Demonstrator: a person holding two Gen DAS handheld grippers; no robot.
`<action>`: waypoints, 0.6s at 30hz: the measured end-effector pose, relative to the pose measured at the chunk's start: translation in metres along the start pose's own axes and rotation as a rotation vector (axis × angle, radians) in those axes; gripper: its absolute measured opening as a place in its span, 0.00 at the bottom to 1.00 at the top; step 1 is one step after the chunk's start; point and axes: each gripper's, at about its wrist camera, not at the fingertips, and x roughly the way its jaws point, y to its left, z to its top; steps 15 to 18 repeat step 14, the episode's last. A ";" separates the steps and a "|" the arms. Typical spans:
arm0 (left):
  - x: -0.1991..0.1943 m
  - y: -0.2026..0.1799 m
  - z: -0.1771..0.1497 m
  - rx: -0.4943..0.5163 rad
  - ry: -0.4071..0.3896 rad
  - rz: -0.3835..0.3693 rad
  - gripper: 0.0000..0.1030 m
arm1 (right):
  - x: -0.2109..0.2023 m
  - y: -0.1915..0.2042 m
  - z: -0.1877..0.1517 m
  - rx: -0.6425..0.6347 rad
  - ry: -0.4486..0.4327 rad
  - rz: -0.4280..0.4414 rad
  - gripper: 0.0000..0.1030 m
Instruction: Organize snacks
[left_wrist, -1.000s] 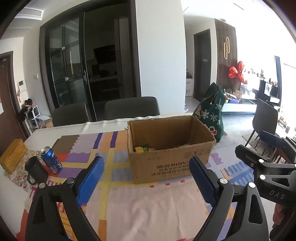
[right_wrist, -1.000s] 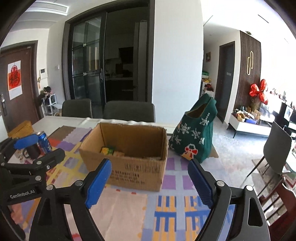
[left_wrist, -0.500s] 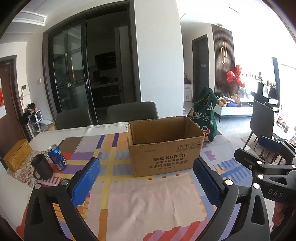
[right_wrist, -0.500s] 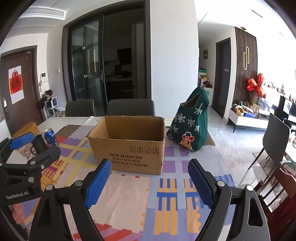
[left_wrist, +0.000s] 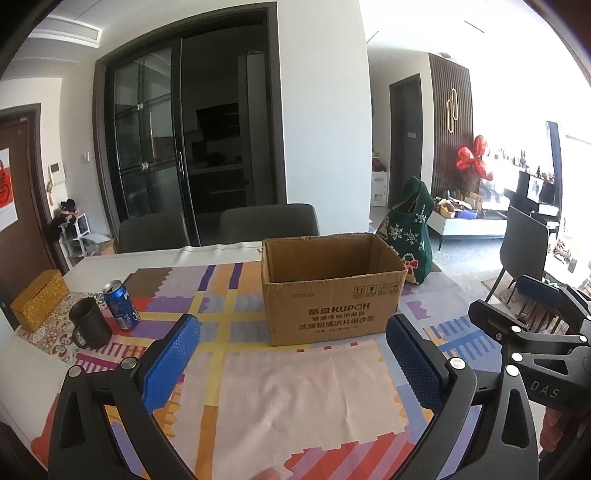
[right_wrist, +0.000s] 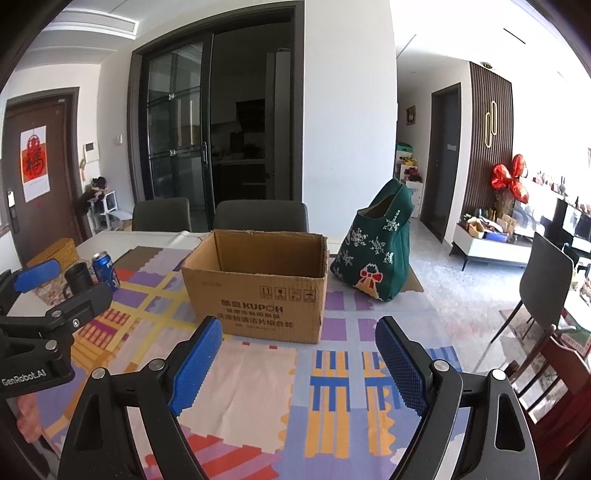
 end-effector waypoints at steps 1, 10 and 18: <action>0.000 0.000 0.000 0.000 0.003 -0.001 1.00 | 0.000 0.000 0.000 0.001 -0.001 0.001 0.83; 0.003 -0.001 -0.003 -0.009 0.017 -0.017 1.00 | 0.002 -0.002 -0.003 0.007 0.016 0.010 0.83; 0.005 0.000 -0.005 -0.017 0.031 -0.017 1.00 | 0.005 -0.003 -0.005 0.008 0.025 0.007 0.83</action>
